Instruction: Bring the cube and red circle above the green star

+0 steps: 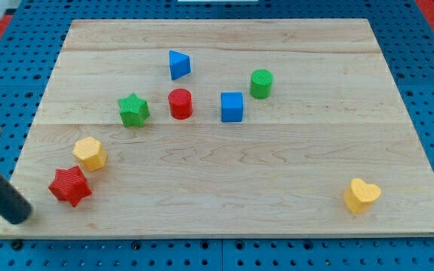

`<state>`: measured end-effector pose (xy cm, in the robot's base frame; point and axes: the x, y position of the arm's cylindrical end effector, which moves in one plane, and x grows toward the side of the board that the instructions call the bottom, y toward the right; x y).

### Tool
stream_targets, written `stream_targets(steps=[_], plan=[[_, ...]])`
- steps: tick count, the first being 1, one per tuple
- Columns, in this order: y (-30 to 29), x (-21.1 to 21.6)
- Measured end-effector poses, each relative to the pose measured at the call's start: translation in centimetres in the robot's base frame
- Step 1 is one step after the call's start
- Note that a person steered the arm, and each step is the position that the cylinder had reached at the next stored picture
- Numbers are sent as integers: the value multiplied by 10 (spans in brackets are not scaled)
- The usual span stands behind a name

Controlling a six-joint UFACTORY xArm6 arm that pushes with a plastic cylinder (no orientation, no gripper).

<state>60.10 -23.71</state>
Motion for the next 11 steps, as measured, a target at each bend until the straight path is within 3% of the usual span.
stream_targets(steps=[1, 2, 3, 4, 5, 8, 11], plan=[[58, -22], [64, -37], [177, -64], [302, -118], [348, -170], [166, -222], [103, -233]])
